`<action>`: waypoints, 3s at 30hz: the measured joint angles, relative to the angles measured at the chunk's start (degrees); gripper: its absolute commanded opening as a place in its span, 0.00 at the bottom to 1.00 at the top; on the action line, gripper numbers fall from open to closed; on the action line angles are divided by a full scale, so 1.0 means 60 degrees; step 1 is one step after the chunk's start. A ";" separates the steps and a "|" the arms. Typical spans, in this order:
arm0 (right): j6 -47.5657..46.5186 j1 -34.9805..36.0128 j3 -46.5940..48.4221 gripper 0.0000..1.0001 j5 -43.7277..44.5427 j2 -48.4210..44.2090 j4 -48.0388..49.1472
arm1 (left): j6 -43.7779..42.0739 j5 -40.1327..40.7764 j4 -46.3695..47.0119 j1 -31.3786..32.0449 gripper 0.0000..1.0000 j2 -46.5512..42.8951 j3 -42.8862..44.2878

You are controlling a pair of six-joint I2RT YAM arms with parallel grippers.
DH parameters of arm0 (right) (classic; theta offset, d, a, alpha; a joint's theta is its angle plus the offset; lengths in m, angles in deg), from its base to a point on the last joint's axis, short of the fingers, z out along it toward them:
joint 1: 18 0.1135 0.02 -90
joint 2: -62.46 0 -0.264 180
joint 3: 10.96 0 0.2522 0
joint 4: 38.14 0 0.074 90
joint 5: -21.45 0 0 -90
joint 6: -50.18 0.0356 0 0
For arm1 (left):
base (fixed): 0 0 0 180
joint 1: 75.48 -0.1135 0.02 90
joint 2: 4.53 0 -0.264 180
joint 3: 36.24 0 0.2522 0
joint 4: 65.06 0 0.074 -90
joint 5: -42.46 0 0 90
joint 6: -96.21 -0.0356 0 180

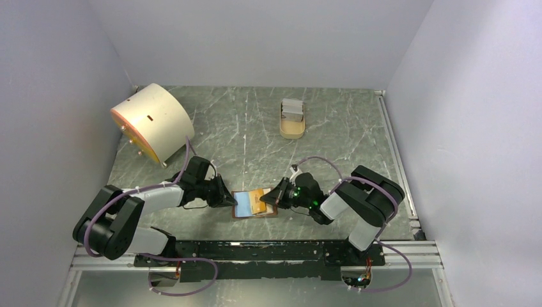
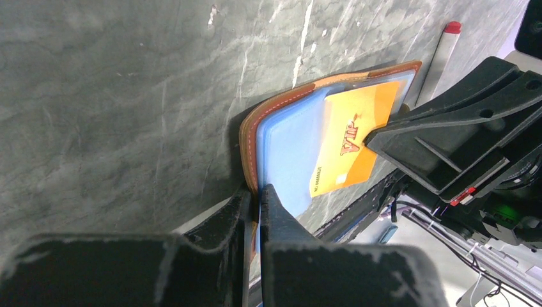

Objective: Put the credit cards into the card holder
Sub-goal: Insert the credit card into the card holder.

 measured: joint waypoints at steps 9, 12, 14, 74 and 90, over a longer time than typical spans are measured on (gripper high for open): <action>0.0095 0.0273 -0.0011 0.00 0.0168 0.0018 0.0146 | 0.0036 0.0004 0.0076 0.0073 0.09 0.0018 0.0000; 0.0087 0.0331 -0.0011 0.00 0.0259 -0.0022 0.0131 | 0.0080 0.0004 0.0098 0.0102 0.09 0.0040 0.0000; 0.0087 0.0346 -0.0011 0.00 0.0310 -0.0022 0.0135 | 0.0095 0.0004 0.0124 0.0127 0.09 0.0055 0.0000; -0.3166 0.0940 0.3359 0.49 0.1683 -0.1381 -0.6200 | 0.0182 -0.0004 0.0149 0.0503 0.09 -0.0091 0.0058; -0.3836 0.0776 0.4754 0.47 0.0747 0.0470 -0.6022 | 0.0091 -0.0004 0.0149 0.0503 0.09 -0.0135 0.0058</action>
